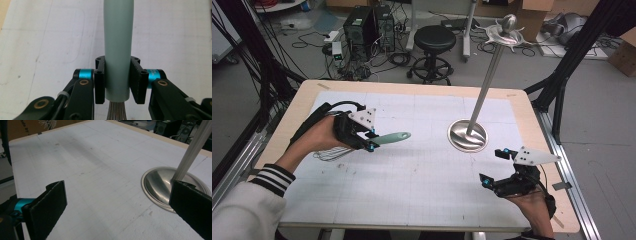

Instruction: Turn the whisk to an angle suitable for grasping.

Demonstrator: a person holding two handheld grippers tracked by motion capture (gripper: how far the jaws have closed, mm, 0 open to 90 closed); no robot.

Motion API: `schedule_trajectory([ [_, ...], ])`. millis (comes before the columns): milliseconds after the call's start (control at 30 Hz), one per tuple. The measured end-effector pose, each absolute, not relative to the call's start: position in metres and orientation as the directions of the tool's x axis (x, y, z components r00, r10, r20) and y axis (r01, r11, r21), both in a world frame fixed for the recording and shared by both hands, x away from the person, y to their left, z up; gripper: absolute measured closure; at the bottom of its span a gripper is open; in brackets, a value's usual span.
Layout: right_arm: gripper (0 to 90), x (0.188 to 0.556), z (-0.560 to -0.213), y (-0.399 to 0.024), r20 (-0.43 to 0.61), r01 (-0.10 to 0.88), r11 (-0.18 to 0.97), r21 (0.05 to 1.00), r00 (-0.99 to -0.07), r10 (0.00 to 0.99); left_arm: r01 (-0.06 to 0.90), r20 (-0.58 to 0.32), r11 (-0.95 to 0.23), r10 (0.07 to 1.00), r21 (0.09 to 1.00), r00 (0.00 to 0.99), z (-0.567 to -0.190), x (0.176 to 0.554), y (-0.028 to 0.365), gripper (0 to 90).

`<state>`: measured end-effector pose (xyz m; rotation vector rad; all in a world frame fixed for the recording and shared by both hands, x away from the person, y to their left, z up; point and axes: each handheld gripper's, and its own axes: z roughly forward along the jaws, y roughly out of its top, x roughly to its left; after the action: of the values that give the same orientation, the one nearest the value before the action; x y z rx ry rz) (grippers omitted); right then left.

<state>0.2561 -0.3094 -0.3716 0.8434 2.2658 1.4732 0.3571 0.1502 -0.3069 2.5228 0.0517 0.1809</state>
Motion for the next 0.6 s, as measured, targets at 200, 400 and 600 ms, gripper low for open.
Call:
schedule_trajectory([
  [200, 0.6, 0.255, -0.37, -0.308, 0.053, 0.301, 0.308, 0.902, -0.787, 0.614, -0.009, 0.097, -0.776, 0.067, 0.631, 0.993, -0.299, 0.344, 0.148, 69.5],
  [400, 0.6, 0.255, -0.369, -0.309, 0.051, 0.298, 0.306, 0.904, -0.787, 0.615, -0.037, 0.077, -0.717, 0.023, 0.696, 0.997, -0.291, 0.331, 0.145, 69.5],
  [600, 0.5, 0.253, -0.369, -0.309, 0.052, 0.3, 0.307, 0.903, -0.787, 0.615, -0.048, 0.065, -0.669, 0.0, 0.742, 0.998, -0.286, 0.321, 0.141, 69.5],
])
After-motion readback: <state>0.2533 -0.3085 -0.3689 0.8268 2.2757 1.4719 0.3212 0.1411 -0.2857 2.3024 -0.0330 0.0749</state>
